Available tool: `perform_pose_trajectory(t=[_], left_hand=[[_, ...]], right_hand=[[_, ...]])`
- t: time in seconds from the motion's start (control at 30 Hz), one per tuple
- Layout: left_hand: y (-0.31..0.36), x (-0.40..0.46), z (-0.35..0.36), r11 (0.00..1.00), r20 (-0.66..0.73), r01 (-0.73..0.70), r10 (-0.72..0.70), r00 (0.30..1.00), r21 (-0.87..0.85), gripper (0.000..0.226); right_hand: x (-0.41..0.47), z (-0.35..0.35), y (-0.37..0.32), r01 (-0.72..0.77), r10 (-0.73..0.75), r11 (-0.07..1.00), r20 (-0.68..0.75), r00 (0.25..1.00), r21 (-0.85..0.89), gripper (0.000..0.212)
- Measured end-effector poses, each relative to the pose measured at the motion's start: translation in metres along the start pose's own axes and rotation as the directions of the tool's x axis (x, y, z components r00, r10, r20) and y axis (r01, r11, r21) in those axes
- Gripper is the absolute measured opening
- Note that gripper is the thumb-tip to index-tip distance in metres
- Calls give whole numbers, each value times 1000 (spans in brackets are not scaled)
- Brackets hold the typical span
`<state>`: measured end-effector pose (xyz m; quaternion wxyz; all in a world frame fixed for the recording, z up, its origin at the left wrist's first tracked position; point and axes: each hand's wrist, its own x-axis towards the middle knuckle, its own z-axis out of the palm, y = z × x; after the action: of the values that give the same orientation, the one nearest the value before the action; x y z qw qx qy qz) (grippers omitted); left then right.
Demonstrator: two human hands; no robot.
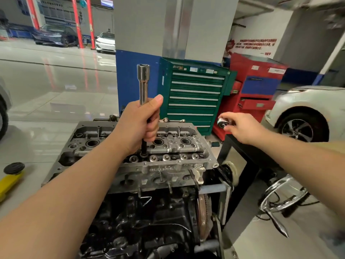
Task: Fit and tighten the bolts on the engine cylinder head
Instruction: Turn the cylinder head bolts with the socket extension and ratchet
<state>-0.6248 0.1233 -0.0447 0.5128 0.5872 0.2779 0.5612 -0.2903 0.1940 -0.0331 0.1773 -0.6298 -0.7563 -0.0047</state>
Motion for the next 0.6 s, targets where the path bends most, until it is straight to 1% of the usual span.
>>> perform_pose_trajectory(t=[0.1,0.27,0.37,0.47,0.6], left_hand=[[0,0,3,1000,-18,4,-4,1000,8,51],[-2,3,5,1000,-57,5,-4,998,8,52],[-1,2,4,1000,-65,3,-3,998,11,52],[0,2,4,1000,-63,-6,6,998,13,52],[1,0,4,1000,-44,-4,6,999,24,51]], right_hand=[[-8,44,62,-83,82,992,-21,996,-90,51],[-6,76,117,-176,169,983,-115,979,-59,51],[4,81,129,-189,184,980,-86,979,-57,48],[6,85,132,-200,194,970,-53,980,-135,44],[-5,84,125,-238,227,946,-74,971,-221,43]])
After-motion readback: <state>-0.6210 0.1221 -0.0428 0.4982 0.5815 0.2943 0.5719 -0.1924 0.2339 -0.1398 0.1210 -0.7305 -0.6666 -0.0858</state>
